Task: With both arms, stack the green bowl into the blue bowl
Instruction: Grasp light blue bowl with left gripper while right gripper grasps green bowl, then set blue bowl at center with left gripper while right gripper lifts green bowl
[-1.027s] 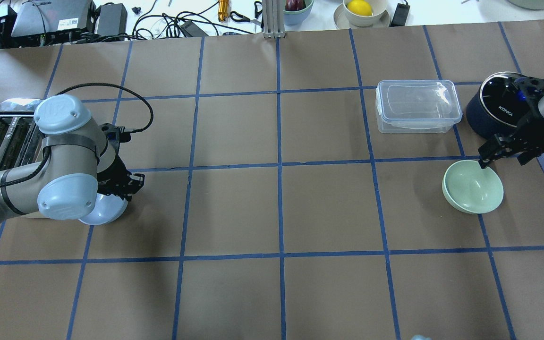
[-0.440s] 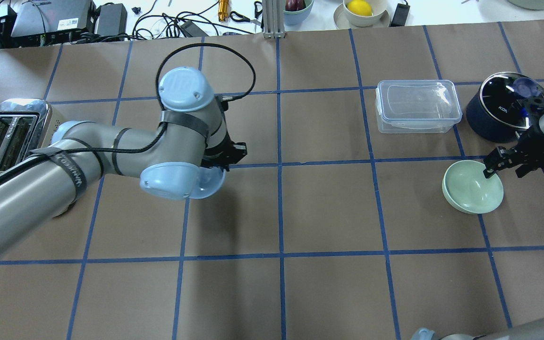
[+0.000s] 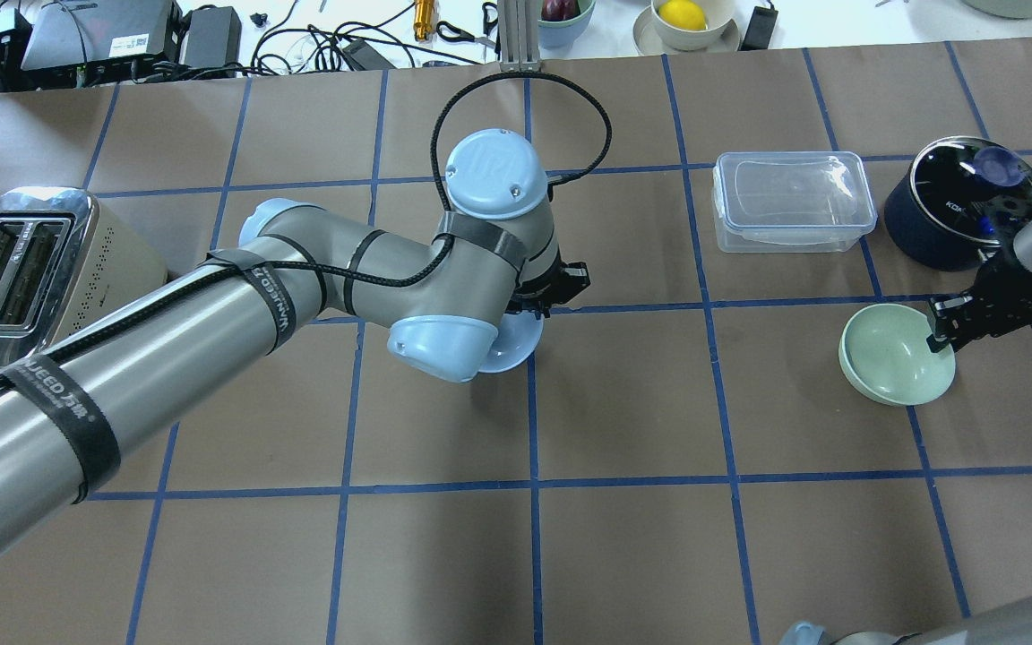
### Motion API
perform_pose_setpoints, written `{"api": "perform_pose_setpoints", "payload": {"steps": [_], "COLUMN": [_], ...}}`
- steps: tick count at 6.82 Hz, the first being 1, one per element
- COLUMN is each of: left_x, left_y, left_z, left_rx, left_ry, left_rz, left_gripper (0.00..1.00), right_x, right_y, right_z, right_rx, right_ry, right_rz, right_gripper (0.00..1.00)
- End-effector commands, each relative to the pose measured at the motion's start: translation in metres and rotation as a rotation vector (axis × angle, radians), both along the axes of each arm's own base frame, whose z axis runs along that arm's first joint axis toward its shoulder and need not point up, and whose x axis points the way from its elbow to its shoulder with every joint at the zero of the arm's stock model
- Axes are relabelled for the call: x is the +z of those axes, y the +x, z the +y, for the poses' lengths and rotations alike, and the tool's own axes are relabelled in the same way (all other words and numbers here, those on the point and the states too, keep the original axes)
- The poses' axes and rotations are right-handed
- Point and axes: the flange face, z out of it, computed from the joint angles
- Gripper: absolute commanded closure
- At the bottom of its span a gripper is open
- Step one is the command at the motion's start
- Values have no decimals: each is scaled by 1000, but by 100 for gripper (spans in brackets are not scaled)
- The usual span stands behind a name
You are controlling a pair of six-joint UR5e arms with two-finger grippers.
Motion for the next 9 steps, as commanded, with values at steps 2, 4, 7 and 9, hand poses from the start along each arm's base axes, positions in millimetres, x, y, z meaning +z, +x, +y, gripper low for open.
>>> {"api": "perform_pose_setpoints", "payload": {"steps": [2,4,7,9], "left_x": [-18,-1,89,126], "left_y": [-18,-24,100,208], "left_z": [2,-1,-52,-54], "left_rx": [-13,-29,-54,-86], "left_ry": [9,-72,-70,9], "left_rz": [-3,41,75,-32], "left_gripper": [100,0,0,0], "right_x": [8,37,58,91], "right_y": [0,6,86,198], "right_z": [-1,-16,-44,-53], "right_rx": [0,-15,-53,-195], "right_ry": [-5,2,41,22], "right_rz": [3,-93,-155,-136], "right_gripper": [100,100,100,100]}}
